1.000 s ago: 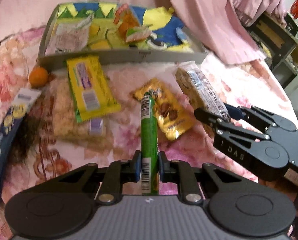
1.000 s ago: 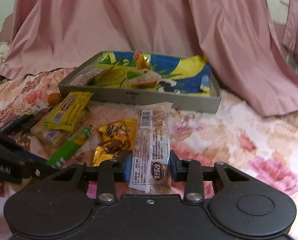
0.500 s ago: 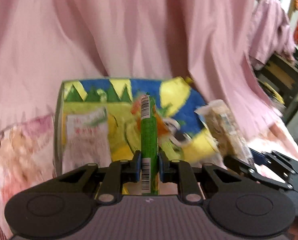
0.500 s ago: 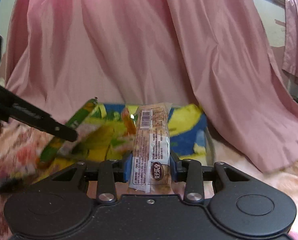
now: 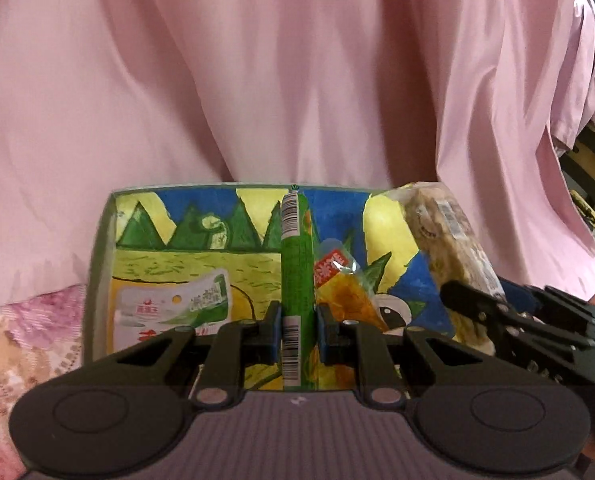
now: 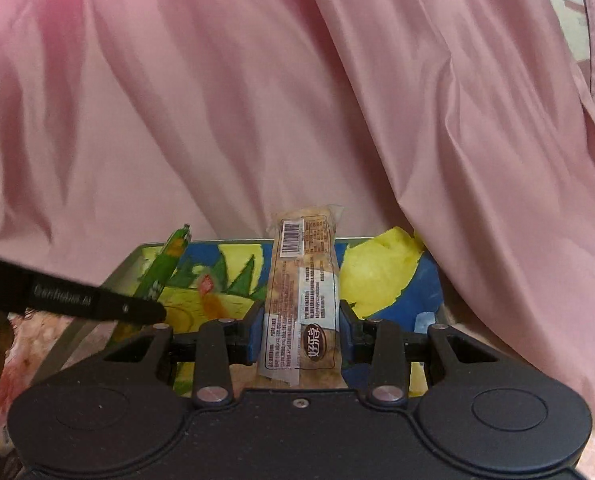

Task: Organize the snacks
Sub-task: 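Carry both held snacks over the grey tray and lower them in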

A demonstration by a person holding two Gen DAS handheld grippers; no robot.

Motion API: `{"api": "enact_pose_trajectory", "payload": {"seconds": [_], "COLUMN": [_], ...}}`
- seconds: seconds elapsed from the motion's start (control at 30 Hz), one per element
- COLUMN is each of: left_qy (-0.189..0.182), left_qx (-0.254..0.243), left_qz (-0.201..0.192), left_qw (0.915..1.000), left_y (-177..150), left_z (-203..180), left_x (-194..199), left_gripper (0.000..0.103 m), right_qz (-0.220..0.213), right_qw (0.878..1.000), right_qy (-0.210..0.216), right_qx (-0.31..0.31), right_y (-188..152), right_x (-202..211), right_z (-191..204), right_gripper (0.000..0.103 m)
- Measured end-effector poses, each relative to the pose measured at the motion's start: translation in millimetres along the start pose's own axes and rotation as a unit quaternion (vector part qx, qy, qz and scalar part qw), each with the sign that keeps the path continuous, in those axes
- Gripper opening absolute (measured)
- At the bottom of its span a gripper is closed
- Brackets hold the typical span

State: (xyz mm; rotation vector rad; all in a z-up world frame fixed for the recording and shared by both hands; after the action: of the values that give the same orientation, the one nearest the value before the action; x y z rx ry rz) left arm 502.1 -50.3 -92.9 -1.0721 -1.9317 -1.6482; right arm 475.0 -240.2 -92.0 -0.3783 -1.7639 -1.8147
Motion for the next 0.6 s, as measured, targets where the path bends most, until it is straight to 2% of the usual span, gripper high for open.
{"api": "enact_pose_trajectory", "payload": {"seconds": [0.2, 0.6], "left_qy": [0.014, 0.039], "left_qx": [0.005, 0.019], "left_qz": [0.018, 0.044], "left_qw": [0.9997, 0.9981], "left_y": [-7, -26], "left_z": [4, 9], "left_x": [-18, -33], "left_gripper": [0.019, 0.019], "right_qz": [0.037, 0.084], "right_qw": [0.999, 0.996], "right_qy": [-0.006, -0.013], "right_qx": [-0.009, -0.007], "right_y": [-11, -31], "right_x": [-26, -41], "right_z": [-4, -2], "right_gripper": [0.039, 0.039]}}
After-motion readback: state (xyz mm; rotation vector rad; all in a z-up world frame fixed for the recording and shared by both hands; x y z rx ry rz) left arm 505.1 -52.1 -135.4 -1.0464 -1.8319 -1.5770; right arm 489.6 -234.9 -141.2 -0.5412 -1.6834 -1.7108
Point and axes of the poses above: each gripper's, at about its wrist camera, not at the fingertips, and x roughly against the way its jaws point, z to its left, y to its top, the point moved 5 cm from there along -x, roughly the way its jaws point, and after that the axes turned 1 degree about x, right-handed, at the moved point
